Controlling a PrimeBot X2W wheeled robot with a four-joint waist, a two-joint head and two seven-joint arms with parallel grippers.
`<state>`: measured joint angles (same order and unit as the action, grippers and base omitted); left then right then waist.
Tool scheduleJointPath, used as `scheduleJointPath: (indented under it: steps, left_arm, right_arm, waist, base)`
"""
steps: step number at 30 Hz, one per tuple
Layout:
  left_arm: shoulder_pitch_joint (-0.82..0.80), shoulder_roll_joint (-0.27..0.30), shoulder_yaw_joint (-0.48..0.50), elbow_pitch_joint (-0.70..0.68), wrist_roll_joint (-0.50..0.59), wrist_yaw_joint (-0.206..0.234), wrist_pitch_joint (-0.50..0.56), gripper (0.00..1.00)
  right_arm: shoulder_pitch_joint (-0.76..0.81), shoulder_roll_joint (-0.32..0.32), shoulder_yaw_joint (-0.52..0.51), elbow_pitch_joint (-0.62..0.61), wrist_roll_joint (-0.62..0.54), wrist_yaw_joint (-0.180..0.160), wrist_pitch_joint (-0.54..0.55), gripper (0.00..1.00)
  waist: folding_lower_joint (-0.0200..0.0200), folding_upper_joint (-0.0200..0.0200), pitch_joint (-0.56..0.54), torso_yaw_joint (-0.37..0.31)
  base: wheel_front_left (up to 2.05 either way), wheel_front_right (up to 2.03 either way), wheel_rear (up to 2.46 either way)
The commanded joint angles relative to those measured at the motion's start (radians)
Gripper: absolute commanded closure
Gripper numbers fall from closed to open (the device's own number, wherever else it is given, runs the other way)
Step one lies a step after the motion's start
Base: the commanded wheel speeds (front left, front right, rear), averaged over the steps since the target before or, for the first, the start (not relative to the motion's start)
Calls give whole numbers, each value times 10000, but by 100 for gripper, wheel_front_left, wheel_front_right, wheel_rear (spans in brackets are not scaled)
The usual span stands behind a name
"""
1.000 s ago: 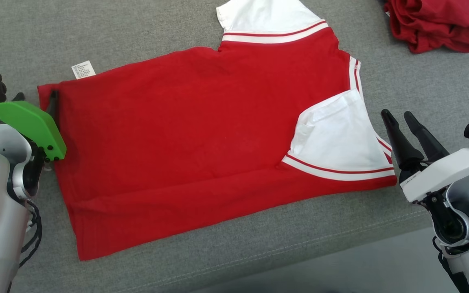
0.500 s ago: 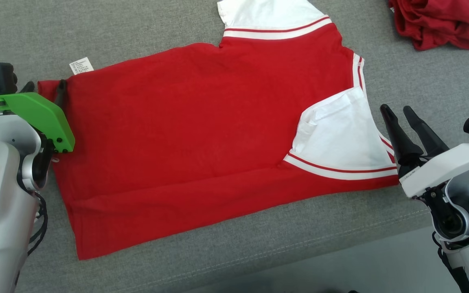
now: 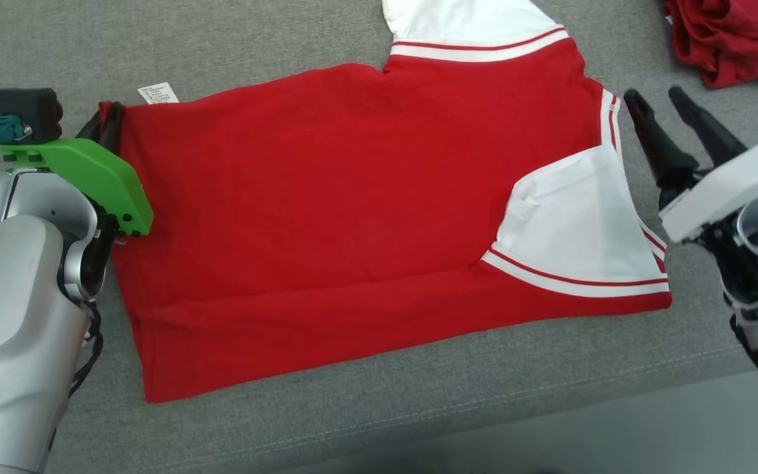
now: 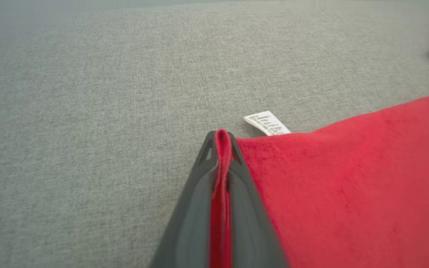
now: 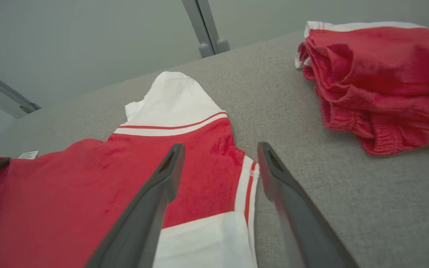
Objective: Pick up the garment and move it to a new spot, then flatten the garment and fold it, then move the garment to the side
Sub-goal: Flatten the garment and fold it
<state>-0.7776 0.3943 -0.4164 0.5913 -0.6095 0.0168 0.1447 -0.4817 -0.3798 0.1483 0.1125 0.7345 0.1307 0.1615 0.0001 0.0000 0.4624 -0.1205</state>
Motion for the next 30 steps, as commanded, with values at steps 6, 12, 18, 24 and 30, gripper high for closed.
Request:
scheduleJointPath:
  steps: [6,12,18,24,30]
  left_arm:
    - [197,-234,70,-859,-83,76,-653,100]
    - [106,-635,-65,-1465,-27,143,-1065,100]
    - [-411,-1238,-323,-1622,34,50,-1339,100]
    - [-776,-1692,-545,-1406,55,-77,-1572,100]
    - [-977,-1866,-674,-1085,57,-175,-1729,100]
  right_arm:
    - [-2324,-319,534,920,-580,-2,1026,0]
    - [-4655,-351,927,2639,-962,-2,2047,0]
    - [-6454,-548,1130,4514,-1668,-2,2671,0]
    - [-7580,-412,1336,6052,-2194,-2,3024,0]
    - [-8078,-301,1900,6768,-2285,-2,3091,0]
  waist:
    - [-1,0,333,638]
    - [-1,0,905,1431]
    - [-1,0,1555,2371]
    - [-1,0,1922,2906]
    - [-1,0,1970,3032]
  base:
    - [0,0,0]
    - [0,0,0]
    - [0,0,0]
    - [0,0,0]
    - [0,0,0]
